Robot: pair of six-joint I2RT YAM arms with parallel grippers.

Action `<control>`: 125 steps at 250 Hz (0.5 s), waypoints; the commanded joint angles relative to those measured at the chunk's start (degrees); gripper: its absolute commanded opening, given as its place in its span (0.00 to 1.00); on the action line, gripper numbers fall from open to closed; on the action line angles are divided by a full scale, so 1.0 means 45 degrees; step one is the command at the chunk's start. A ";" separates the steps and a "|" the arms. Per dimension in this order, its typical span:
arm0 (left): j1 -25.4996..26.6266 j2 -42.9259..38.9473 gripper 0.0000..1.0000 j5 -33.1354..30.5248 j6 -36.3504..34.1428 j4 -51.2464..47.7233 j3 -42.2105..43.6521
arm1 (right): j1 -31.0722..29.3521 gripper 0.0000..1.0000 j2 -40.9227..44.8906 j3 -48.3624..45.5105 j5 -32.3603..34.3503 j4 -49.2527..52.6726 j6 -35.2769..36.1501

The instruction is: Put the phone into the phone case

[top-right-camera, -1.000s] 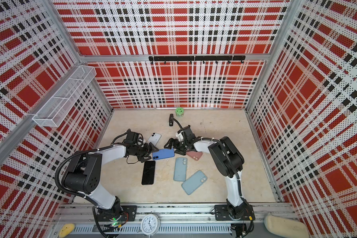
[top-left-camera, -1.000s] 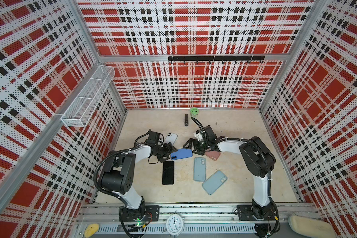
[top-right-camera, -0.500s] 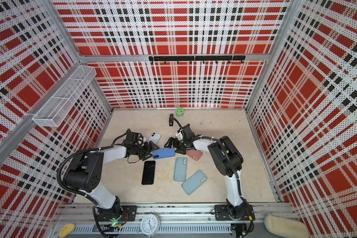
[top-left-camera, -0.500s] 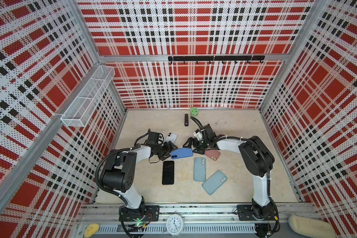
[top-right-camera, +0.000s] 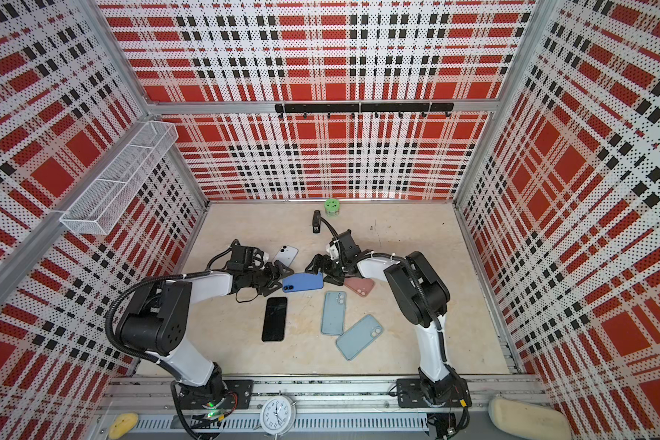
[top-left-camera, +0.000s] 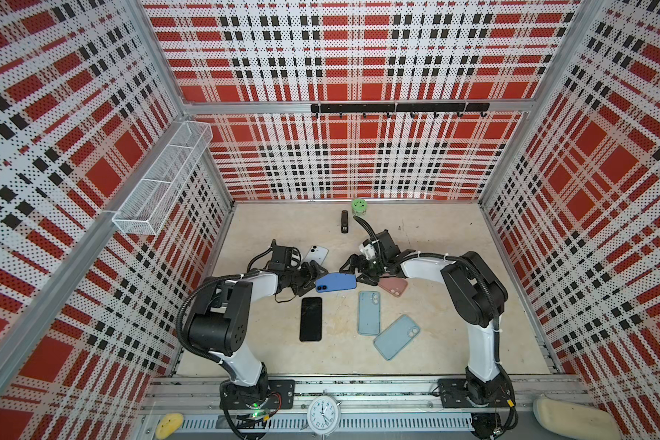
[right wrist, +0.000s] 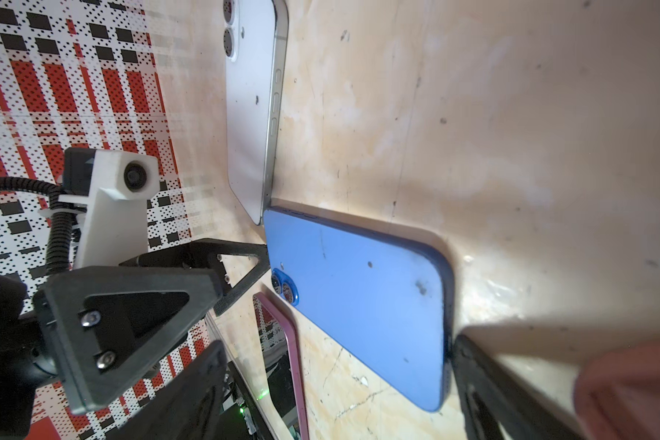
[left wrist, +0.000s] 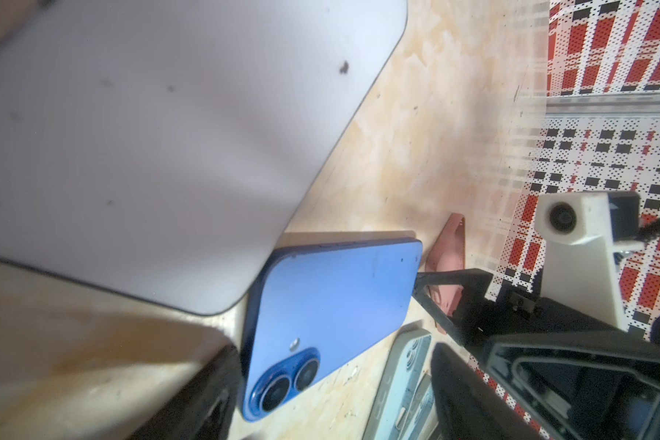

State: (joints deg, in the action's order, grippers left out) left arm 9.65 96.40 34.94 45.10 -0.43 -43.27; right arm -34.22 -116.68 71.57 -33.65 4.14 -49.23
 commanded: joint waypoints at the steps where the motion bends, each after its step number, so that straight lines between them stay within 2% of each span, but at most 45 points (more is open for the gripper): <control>1: 0.0345 0.0550 0.81 0.0459 0.0270 0.0042 0.0474 | -0.0773 0.89 0.0534 -0.0082 -0.1526 -0.2144 -0.0513; 125: 0.0603 -0.0034 0.72 0.1016 0.1221 0.1833 0.0418 | -0.0770 0.89 -0.0012 -0.0353 -0.1166 -0.1512 -0.0141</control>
State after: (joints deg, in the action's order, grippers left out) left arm 9.43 96.38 34.02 47.64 3.25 -42.02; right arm -34.22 -116.40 70.67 -33.15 3.20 -49.52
